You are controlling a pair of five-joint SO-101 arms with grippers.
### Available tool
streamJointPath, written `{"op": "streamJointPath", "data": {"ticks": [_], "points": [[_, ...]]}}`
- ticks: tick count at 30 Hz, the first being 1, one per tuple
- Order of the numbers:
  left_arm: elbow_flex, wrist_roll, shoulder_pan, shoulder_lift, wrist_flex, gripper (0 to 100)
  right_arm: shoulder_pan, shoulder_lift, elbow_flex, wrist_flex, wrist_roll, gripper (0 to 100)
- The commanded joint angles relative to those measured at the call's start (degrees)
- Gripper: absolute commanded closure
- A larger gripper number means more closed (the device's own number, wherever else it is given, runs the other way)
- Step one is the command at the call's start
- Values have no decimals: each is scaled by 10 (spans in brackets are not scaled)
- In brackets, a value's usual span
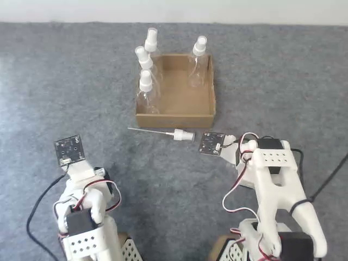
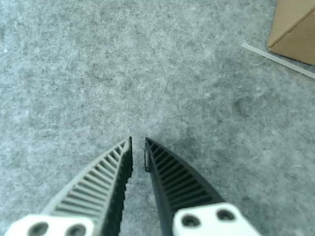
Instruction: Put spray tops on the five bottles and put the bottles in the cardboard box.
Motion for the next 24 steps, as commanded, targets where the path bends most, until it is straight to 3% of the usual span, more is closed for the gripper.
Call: {"op": "streamJointPath", "data": {"ticks": [1, 5, 13, 24], "points": [[-6, 0, -3, -10, 3, 963, 7, -26, -4, -4, -36, 714], [-6, 0, -3, -10, 3, 963, 7, -26, -4, -4, -50, 720], [-6, 0, -3, -10, 3, 963, 3, -28, -4, -5, -50, 908], [-6, 0, -3, -10, 3, 963, 2, -31, -4, -4, -52, 961]]}}
